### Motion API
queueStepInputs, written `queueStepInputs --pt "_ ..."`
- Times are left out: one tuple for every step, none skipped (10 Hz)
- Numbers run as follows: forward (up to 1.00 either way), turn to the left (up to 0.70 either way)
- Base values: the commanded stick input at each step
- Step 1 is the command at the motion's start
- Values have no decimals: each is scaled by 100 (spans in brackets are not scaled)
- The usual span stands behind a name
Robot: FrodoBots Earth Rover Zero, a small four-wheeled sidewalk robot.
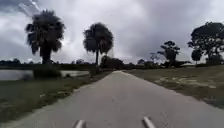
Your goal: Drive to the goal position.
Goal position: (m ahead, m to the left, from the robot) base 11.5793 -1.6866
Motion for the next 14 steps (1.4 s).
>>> queueStepInputs --pt "70 0" --pt "70 0" --pt "70 0" --pt "70 0" --pt "70 0" --pt "70 0" --pt "70 0" --pt "70 0" --pt "70 0" --pt "70 0" --pt "70 -16" --pt "70 -27" --pt "70 -11" --pt "70 0"
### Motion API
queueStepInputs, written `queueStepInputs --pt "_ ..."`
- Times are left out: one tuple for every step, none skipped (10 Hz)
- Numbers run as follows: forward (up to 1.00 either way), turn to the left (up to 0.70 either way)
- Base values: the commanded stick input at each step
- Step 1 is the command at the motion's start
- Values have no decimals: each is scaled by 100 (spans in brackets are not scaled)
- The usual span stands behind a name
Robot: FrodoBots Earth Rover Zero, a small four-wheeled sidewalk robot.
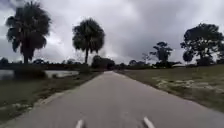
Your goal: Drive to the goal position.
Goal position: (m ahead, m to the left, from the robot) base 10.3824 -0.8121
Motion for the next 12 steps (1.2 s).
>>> queueStepInputs --pt "70 0" --pt "70 0" --pt "70 0" --pt "70 0" --pt "70 0" --pt "70 0" --pt "70 0" --pt "70 0" --pt "70 0" --pt "70 0" --pt "70 0" --pt "70 0"
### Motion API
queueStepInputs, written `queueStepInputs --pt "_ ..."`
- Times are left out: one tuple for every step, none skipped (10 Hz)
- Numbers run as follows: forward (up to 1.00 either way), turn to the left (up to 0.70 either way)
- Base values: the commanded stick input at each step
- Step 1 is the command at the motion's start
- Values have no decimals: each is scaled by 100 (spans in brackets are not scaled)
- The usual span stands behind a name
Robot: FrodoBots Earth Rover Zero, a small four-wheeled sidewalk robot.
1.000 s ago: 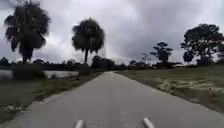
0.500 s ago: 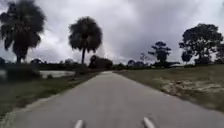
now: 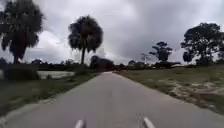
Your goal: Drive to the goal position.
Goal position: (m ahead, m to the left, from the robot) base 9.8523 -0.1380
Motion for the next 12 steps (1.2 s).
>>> queueStepInputs --pt "70 0" --pt "70 0" --pt "70 0" --pt "70 0" --pt "70 0" --pt "70 0" --pt "70 0" --pt "70 0" --pt "70 0" --pt "70 0" --pt "70 0" --pt "70 0"
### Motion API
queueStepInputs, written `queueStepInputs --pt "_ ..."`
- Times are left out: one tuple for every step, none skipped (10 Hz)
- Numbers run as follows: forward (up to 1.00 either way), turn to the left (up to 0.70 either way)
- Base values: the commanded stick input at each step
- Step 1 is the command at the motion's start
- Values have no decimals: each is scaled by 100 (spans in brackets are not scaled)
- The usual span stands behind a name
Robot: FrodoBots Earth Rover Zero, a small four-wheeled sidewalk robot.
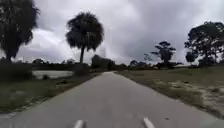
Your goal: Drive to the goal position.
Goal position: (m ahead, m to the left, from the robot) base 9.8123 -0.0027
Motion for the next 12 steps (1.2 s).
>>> queueStepInputs --pt "70 0" --pt "70 0" --pt "70 0" --pt "70 0" --pt "70 0" --pt "70 0" --pt "70 0" --pt "70 0" --pt "70 0" --pt "70 0" --pt "70 0" --pt "70 0"
